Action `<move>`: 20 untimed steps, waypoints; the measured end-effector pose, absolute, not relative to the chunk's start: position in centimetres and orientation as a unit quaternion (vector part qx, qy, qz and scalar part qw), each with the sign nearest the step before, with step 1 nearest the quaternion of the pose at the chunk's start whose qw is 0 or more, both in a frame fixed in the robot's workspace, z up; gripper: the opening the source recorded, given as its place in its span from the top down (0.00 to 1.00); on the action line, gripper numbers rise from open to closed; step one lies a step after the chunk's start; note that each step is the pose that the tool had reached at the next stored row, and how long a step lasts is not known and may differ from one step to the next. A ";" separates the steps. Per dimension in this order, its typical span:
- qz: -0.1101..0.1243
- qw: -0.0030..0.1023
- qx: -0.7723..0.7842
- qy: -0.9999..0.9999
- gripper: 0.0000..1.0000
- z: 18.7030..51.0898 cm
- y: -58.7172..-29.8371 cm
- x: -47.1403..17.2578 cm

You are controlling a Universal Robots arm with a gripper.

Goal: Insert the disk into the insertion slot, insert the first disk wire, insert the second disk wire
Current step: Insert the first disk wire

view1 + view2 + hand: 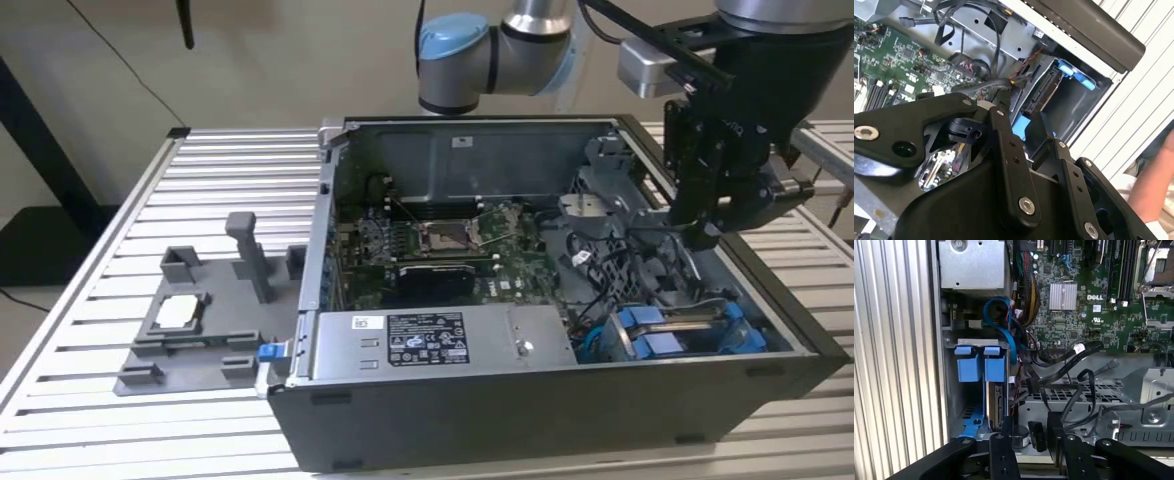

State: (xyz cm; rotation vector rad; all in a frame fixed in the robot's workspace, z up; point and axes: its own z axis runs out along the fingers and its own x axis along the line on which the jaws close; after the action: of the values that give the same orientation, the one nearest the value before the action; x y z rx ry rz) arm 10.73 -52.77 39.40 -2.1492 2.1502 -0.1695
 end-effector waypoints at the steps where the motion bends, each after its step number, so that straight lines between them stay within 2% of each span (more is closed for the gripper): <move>1: -0.057 0.049 -0.705 0.705 0.59 39.3 -52.7 10.7; 6: -0.059 0.052 -0.705 0.705 0.62 39.2 -52.6 10.7; 9: -0.059 0.052 -0.705 0.705 0.80 39.2 -52.6 10.7; 20: -0.062 0.049 -0.705 0.705 0.82 39.2 -52.5 10.7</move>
State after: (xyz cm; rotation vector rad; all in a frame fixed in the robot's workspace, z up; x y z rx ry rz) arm 10.71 -52.55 39.23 -2.1478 2.1476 -0.1884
